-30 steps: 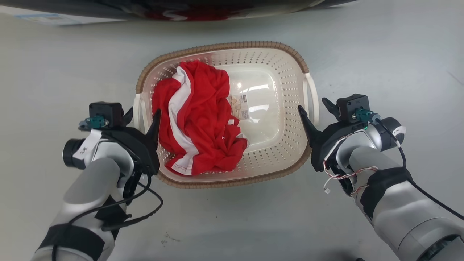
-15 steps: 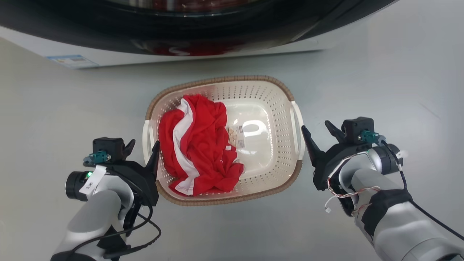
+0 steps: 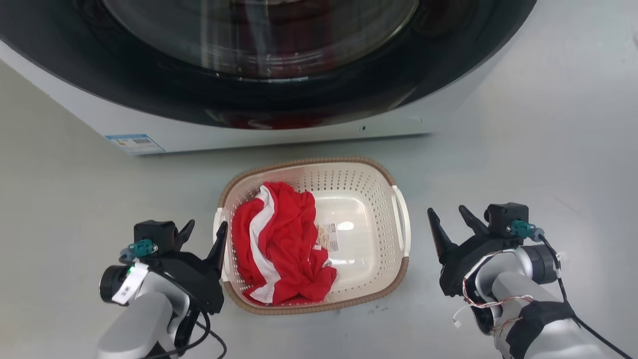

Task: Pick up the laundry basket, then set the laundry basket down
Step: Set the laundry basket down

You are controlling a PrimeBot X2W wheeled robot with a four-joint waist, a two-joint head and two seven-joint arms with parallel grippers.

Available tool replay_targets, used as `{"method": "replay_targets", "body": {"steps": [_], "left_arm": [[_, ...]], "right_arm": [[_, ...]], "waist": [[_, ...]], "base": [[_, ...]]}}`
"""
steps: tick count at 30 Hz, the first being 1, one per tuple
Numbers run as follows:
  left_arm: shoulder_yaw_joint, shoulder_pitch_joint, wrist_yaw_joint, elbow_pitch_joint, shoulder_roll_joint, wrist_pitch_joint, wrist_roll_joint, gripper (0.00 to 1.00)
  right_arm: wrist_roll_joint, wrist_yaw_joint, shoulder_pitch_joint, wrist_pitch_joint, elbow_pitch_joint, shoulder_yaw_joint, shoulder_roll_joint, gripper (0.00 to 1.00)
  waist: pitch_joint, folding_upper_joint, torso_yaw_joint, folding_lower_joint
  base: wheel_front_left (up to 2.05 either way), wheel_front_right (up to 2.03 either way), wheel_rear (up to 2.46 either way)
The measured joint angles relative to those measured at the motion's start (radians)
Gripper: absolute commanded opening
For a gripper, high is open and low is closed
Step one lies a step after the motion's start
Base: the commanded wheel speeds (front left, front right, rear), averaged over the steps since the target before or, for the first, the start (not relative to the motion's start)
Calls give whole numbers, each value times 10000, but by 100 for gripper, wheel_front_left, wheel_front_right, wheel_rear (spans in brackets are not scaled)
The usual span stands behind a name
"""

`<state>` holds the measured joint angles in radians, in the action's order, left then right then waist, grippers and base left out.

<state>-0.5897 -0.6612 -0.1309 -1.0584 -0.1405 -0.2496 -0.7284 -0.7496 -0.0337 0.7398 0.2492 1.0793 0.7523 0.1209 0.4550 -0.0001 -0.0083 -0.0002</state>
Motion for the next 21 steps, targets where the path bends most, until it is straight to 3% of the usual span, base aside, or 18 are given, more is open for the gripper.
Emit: {"method": "replay_targets", "body": {"steps": [10,21], "left_arm": [[393,1104,460,1312,-318,0,460,100],[1034,2481,1294,3626,-790,0,1051,100]], "right_arm": [[111,274,-938,0,-1154,-522,391,100],[698,872,-1985,2,-3010,-1183,773,100]], "waist": [[-1389,0,121,-1],[-2679,-1,157,0]], "base": [[0,0,0],[0,0,0]]}}
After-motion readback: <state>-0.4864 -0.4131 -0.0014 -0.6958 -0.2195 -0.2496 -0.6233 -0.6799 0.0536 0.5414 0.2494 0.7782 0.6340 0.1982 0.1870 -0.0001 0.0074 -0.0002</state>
